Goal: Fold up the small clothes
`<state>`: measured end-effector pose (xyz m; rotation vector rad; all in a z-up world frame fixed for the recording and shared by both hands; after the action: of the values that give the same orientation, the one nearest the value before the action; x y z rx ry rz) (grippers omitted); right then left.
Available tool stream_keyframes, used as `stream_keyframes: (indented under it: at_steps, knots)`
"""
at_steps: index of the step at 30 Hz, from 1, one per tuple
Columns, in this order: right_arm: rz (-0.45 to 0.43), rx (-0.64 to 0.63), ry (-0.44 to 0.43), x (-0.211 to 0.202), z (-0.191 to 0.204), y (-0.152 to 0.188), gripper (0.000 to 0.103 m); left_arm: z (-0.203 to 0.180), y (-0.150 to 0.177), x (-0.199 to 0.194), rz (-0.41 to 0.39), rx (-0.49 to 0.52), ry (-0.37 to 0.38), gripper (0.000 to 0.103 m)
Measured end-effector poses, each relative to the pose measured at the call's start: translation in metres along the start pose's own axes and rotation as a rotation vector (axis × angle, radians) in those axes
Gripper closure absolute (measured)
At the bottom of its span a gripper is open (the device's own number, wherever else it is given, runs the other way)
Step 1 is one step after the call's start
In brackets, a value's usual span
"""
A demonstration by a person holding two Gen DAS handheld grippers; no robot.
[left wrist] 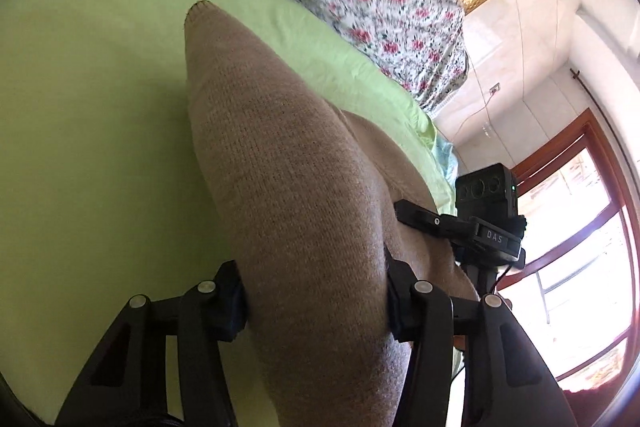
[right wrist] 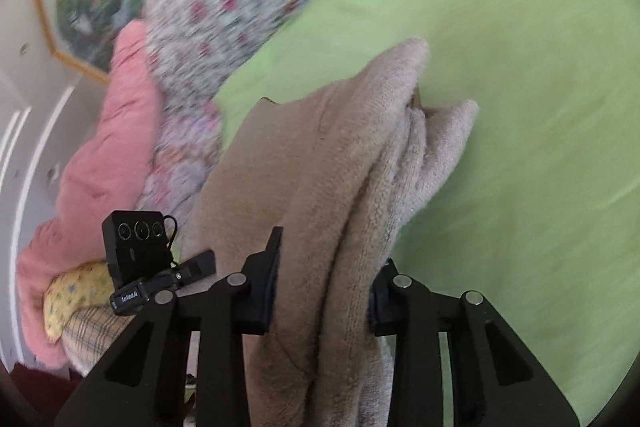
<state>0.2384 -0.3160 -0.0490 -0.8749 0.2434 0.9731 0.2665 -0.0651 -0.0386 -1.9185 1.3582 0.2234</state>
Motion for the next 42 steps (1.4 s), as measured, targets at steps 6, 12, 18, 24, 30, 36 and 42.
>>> stream_keyframes:
  at_steps: [6,12,18,24,30,36,42]
  knots:
    - [0.063,-0.086,-0.087,0.058,0.056,0.034,0.068,0.043,0.037,-0.075,-0.074,-0.041,-0.057,0.050]
    - [0.140,-0.091,-0.045,0.099,0.061,0.066,0.067,0.088,0.067,-0.079,-0.054,-0.133,-0.101,0.047]
    - [0.151,-0.048,0.054,0.088,0.050,0.064,0.037,0.087,0.063,-0.081,-0.062,-0.151,-0.134,0.037]
    - [0.036,-0.114,0.175,0.053,0.061,0.034,0.035,0.090,0.047,-0.108,-0.141,-0.150,-0.209,0.035]
    - [0.050,-0.152,0.192,0.077,0.072,0.011,0.057,0.096,0.007,-0.108,-0.207,-0.156,-0.352,0.037]
    - [0.074,-0.157,0.221,0.098,0.064,-0.001,0.090,0.098,-0.003,-0.085,-0.159,-0.114,-0.481,0.054]
    - [0.097,-0.156,0.272,0.114,0.051,-0.016,0.095,0.101,0.005,-0.069,-0.130,-0.033,-0.604,0.055]
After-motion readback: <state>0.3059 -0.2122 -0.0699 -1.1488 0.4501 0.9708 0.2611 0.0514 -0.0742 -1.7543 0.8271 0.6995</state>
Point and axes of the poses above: each gripper's, at about its wrist camera, not at the fingertips, and x roughly the way its jaws point, z to its left, y to its underside, the point moved 4 cm from there along x, roughly the way its jaws point, and after that the axes turned 6 degrees about -x, right-handed, at the moved point
